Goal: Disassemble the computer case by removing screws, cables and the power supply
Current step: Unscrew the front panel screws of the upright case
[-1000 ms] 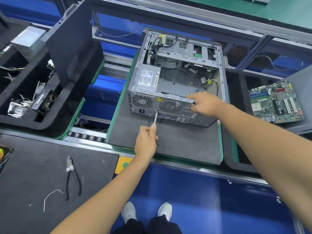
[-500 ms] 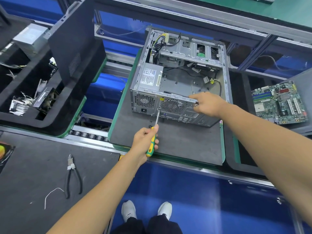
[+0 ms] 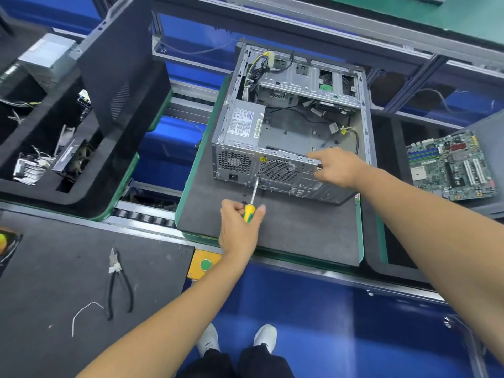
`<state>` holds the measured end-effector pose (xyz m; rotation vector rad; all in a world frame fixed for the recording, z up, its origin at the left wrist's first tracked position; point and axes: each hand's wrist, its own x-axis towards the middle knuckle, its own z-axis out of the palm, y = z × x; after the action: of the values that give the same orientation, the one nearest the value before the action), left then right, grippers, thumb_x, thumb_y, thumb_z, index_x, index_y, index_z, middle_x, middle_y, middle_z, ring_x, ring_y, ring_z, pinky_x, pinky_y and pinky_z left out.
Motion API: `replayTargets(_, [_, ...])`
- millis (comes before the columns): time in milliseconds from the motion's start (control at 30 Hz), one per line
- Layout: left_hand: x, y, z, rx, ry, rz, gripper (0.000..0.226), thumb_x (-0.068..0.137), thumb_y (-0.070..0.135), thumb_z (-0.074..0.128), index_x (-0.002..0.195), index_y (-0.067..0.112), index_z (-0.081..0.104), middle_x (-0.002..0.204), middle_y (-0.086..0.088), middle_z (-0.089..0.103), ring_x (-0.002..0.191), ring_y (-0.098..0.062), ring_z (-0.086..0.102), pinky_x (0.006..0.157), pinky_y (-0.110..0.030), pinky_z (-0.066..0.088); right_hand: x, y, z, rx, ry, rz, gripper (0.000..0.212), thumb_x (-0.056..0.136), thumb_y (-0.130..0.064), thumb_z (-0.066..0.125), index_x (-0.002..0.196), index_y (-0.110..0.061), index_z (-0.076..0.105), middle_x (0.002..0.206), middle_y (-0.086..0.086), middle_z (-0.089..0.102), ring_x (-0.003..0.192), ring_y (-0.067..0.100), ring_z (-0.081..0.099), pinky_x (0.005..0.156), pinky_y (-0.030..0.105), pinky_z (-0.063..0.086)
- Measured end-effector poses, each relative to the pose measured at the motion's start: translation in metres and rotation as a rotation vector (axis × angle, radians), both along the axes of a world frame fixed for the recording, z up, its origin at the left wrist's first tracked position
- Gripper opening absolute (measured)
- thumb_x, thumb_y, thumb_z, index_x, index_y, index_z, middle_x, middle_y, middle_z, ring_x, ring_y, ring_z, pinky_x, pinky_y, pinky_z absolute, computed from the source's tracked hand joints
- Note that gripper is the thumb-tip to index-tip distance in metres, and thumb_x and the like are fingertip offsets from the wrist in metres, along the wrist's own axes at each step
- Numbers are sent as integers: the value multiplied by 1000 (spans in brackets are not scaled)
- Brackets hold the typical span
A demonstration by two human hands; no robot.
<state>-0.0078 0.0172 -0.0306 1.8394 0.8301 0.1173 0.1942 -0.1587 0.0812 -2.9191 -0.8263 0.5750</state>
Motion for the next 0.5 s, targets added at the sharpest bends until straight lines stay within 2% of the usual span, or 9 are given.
replayTargets(33, [-2,0,0,113,-6,-14,43,87,51,75,100,25,44,98,7,52,75,-8,56,61,-34,46,1,0,0,-4,0,2,62,93,-26,60,153,-27,43,100,7,73,106,27,61,72,34,39])
replayTargets(100, [-4,6,-1,233,-41,-3,39,88,42,78,95,23,45,95,7,53,76,-12,57,58,-35,44,1,0,0,-6,4,4,62,93,-26,60,153,-27,43,99,5,73,109,28,61,73,34,40])
replayTargets(167, [-4,15,-6,221,-61,10,35,89,43,76,89,22,48,89,6,61,77,-17,63,63,-38,50,-1,0,1,-2,16,2,62,93,-25,61,153,-27,43,79,-4,67,97,25,60,64,31,36])
replayTargets(233, [-4,20,-9,143,-94,-4,34,89,45,76,86,23,50,81,5,66,69,-15,68,64,-38,53,-1,1,1,-1,12,4,62,93,-25,61,152,-28,44,69,-6,63,89,22,58,58,28,33])
replayTargets(300, [-2,21,-9,-25,-139,-8,36,88,41,79,85,18,53,75,0,68,58,-13,70,57,-37,56,0,0,0,-6,11,9,62,92,-25,61,152,-29,44,80,0,69,97,25,60,64,31,36])
replayTargets(367, [0,21,-6,-245,-137,-1,39,86,38,82,85,11,54,76,-7,68,55,-15,70,48,-34,57,2,-1,-2,-6,10,15,62,92,-25,60,152,-28,44,90,4,72,101,26,60,70,34,39])
replayTargets(400, [2,20,-4,-401,-116,12,41,86,38,83,86,10,54,78,-8,66,54,-16,69,46,-30,55,2,-1,-2,-4,11,15,62,92,-25,61,152,-28,44,86,1,71,99,26,59,70,34,39])
replayTargets(500, [4,19,2,-1052,-71,68,36,84,40,82,91,13,58,76,-3,63,53,-10,59,43,-21,48,2,0,-2,3,7,25,62,92,-25,62,151,-26,46,66,-15,52,93,26,57,68,33,34])
